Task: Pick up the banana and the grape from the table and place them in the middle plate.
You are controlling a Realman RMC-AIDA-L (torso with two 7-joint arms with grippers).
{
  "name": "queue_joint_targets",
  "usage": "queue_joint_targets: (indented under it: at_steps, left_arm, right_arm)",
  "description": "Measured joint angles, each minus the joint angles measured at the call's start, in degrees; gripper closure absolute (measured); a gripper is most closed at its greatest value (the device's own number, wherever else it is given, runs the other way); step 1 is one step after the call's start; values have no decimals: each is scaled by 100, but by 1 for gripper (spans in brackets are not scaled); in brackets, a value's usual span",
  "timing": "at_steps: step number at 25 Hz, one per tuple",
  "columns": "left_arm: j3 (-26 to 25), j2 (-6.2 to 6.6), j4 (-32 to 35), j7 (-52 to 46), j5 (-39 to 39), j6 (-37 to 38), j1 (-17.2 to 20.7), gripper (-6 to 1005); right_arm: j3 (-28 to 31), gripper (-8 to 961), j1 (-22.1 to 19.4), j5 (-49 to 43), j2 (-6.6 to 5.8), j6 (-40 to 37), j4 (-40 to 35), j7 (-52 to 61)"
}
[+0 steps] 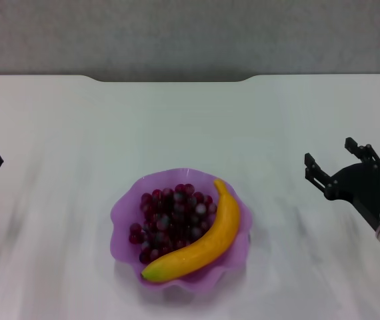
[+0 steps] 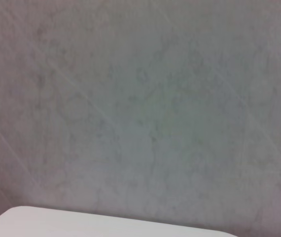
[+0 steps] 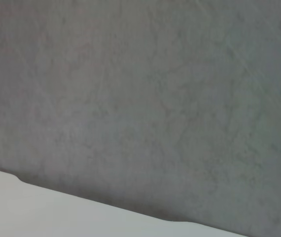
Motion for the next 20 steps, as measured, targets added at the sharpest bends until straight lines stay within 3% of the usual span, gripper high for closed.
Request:
queue_joint_targets:
  at_steps: [20]
  left_arm:
    - [3, -1, 4, -240, -9, 7, -20, 103]
  right_arm:
    - [24, 92, 9, 15, 4, -45, -23, -4]
